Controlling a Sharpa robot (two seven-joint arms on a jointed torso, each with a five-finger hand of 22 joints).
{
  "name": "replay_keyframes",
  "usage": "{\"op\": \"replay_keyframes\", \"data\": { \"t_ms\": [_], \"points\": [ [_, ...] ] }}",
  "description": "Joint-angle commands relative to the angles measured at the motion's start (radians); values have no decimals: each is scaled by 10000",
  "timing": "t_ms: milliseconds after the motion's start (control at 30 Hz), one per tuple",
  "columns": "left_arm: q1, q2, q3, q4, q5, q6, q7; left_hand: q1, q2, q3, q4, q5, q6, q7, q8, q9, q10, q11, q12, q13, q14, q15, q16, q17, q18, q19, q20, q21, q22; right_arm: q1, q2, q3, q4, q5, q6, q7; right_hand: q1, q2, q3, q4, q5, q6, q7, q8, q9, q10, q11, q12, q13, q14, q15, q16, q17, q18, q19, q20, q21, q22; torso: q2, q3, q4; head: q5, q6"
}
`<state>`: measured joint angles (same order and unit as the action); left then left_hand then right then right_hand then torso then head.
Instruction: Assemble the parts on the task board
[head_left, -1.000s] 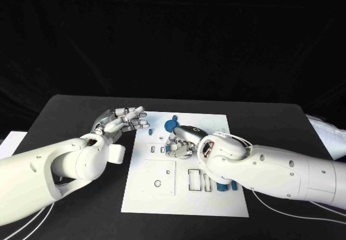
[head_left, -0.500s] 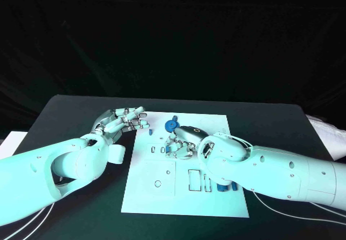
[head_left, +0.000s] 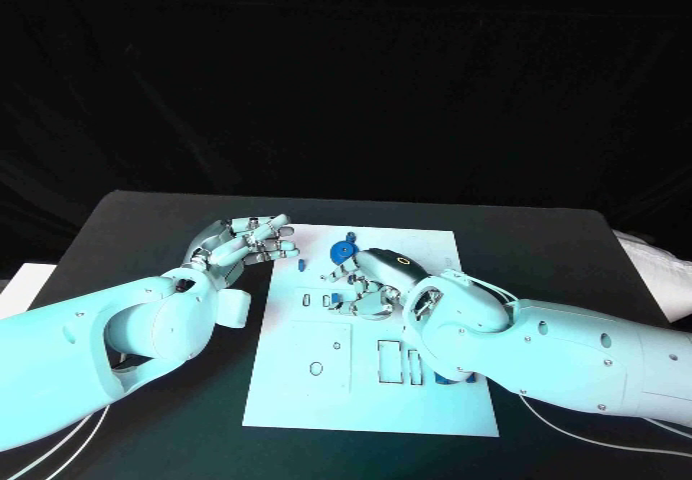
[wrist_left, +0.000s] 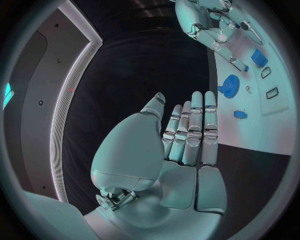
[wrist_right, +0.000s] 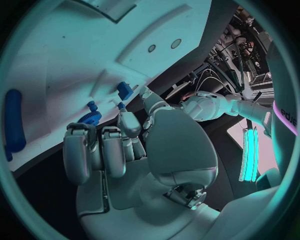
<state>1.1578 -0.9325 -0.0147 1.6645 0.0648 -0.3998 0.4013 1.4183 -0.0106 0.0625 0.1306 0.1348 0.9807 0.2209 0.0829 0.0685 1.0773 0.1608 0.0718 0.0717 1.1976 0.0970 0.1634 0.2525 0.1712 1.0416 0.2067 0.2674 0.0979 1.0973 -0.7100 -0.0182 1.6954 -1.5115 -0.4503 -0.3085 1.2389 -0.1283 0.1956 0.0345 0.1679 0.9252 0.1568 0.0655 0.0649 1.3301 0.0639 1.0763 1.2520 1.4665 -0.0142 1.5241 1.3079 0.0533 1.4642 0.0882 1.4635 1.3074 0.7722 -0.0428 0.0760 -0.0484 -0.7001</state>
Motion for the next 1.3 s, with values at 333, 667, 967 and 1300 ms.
{"op": "replay_keyframes", "data": {
  "t_ms": [333,667,967,1300],
  "points": [
    [316,204,8,-139,-4681,1465,-4666,-792,49,12,523,-82,1068,-976,295,187,3038,-1201,1442,1024,3406,-1298,9953,8678,46,3043,-1360,3034,1693,1067,-1942,185,1024,3591,-158,3024,455,185,-140,29,144,77,-14,43,28,-50,17,19,-89,785,37,-112,1497,-30,-46,57,-69,245,-145,102,-100,104,16],
    [1080,1015,3,-570,-9230,3807,-9246,-2264,462,-1827,1586,-764,1415,-1552,1998,1332,2962,-1652,9530,8924,3732,-1706,14074,13183,-1043,4213,-1719,10645,10819,1832,-3160,190,677,6186,-285,3144,677,391,-38,-55,651,213,-32,71,37,-3,-11,112,-86,780,12,-136,1471,-36,-31,33,-58,273,-304,227,-240,270,-24],
    [1364,1860,-2,-1165,-10499,4515,-10546,-2406,736,-2814,1596,-879,1027,-1795,3693,2962,3045,-1876,11441,10981,3732,-1829,14074,13183,-1254,4434,-1823,11767,12453,1906,-3273,181,518,6357,-127,2919,657,390,-51,-46,679,231,-34,75,38,-16,-10,85,-111,769,11,-162,1424,-30,-43,31,-71,247,-308,312,-319,322,-83],
    [1462,2658,-6,-1752,-10674,4938,-11171,-2609,887,-3303,1592,-863,474,-1848,4514,3994,3090,-1934,11655,11248,3732,-1869,14074,13183,-1350,4596,-1867,12097,13016,1912,-3207,169,394,6242,-6,2745,635,384,-68,-36,690,251,-37,81,40,-22,-12,71,-126,764,10,-175,1403,-27,-50,30,-79,232,-298,306,-310,318,-196]
  ]
}}
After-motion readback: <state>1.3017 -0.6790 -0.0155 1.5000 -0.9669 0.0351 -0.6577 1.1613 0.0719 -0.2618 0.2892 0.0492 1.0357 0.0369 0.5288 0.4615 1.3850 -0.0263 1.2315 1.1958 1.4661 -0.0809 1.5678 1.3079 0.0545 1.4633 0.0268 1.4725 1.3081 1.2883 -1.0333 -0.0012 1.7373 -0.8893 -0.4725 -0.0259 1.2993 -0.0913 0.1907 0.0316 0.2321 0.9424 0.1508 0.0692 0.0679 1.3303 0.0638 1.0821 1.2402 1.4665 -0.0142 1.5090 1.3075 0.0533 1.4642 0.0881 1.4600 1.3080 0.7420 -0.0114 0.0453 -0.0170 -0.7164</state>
